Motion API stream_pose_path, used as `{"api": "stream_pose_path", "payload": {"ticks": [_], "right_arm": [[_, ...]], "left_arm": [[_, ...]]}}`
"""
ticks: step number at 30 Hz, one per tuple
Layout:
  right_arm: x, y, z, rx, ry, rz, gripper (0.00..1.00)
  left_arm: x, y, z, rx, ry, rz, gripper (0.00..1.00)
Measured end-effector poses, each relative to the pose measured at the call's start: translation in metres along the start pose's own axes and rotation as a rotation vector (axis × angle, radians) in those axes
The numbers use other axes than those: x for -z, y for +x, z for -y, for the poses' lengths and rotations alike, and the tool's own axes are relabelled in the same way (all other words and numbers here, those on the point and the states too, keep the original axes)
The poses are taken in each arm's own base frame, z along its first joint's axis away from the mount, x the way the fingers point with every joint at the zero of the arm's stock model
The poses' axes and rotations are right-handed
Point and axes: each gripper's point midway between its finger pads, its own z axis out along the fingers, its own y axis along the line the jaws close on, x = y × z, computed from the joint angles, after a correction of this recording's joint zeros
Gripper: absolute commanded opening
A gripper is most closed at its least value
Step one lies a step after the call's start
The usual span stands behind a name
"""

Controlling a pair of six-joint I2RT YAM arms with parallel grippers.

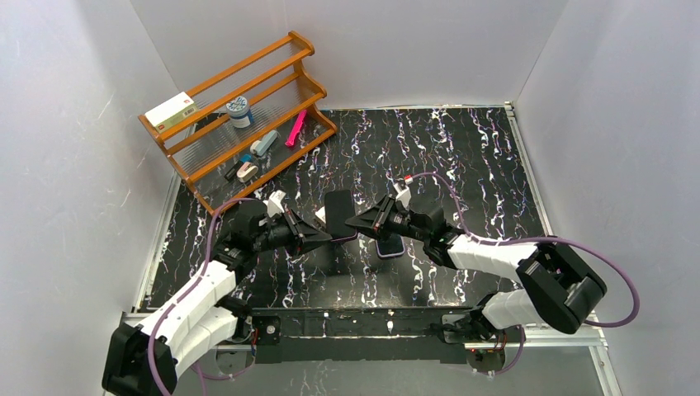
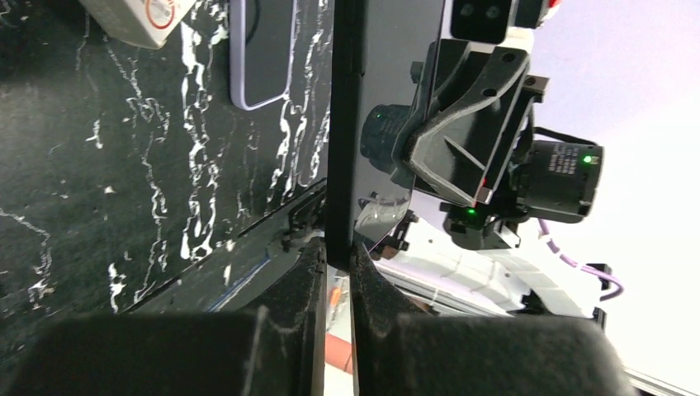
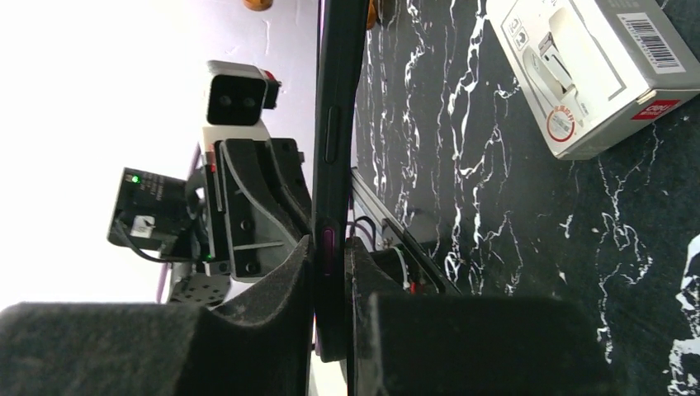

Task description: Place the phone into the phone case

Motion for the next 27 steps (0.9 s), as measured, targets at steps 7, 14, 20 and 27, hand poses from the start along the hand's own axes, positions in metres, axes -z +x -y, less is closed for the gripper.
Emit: {"api": "stream_pose_path", "payload": {"ticks": [7,14,20,27], "right_arm": [[0.003,0.004,0.001,0.11,0.004,-0.082,0.01],[0.028,-0.024,0.004,0.292,0.024,-0.177,0.01],[0.05,-0.009,-0.019,0.47,-0.057,-0.37,0.01],[0.072,0.017,-0.037,0.527,-0.187,-0.552,0.01]], "left_arm": [[0.005,-0.001,-0.003,-0.092,-0.082,-0.003,0.46],[0.024,-0.014,0.05,-0.362,-0.053,0.047,0.57],[0.032,-0.014,0.062,-0.506,-0.047,0.033,0.6],[0.032,-0.014,0.056,-0.624,-0.063,0.006,0.64]]}}
